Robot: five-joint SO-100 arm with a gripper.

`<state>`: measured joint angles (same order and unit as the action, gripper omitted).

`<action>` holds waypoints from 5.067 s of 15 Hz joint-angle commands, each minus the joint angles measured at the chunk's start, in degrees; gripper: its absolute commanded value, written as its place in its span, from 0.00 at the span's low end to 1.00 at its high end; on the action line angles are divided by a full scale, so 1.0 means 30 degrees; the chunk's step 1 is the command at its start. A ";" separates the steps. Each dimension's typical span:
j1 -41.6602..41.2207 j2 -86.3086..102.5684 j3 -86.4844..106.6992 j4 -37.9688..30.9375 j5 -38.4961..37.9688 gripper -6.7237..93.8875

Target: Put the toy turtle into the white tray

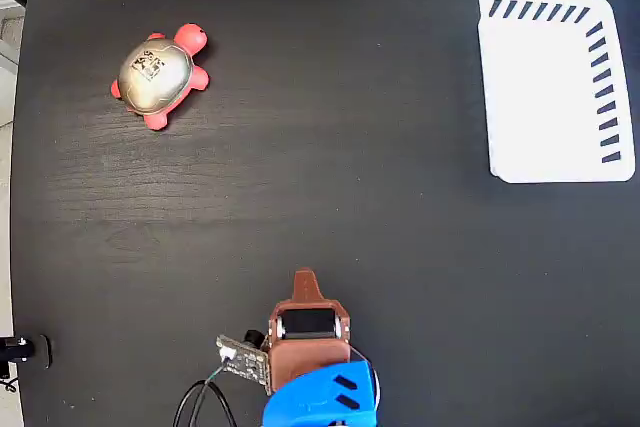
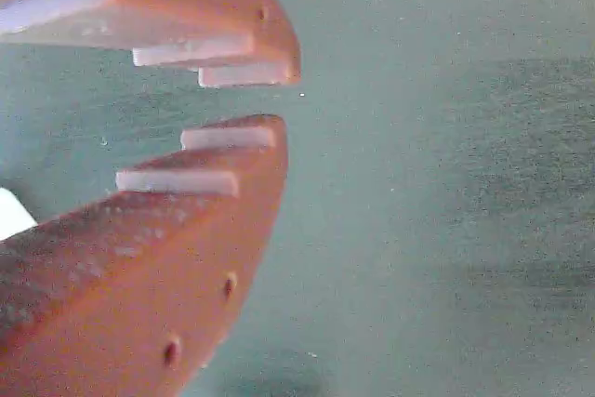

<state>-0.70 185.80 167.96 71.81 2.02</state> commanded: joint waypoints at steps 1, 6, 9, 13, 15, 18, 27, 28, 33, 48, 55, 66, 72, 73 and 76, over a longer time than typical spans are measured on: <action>-0.0146 0.0205 -0.0234 0.0381 0.0293 0.06; -0.0322 -0.0762 -0.0264 -0.0176 0.0264 0.06; -0.1523 -0.5156 -0.1143 -0.3545 0.0146 0.06; -0.2256 -1.2187 -0.5684 -0.6387 -0.0879 0.06; -0.2490 -1.5908 -0.9316 -0.6475 -0.1201 0.06; -0.2490 -2.1123 -1.5674 -0.5420 -0.2051 0.06; -0.4922 -3.7969 -3.3721 -0.0732 -0.5098 0.23; -0.5156 -3.9082 -3.5156 0.0146 -0.5654 0.30; -0.6504 -4.2422 -4.0752 0.4102 -0.7734 0.60; -0.5654 -5.0332 -4.8604 0.4717 -0.8320 0.65; -0.5713 -5.0830 -4.8809 0.4424 -0.7383 0.10; -0.5479 -3.7734 -3.9375 0.5859 -0.4248 0.03; -0.1377 -2.8271 -3.2754 0.8320 -0.3486 0.03; -0.0176 -2.7275 -3.2021 0.8525 -0.3867 0.03; 0.3926 -2.6016 -3.1553 0.8818 -0.4893 0.03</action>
<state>5.89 100.81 74.00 97.91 -11.34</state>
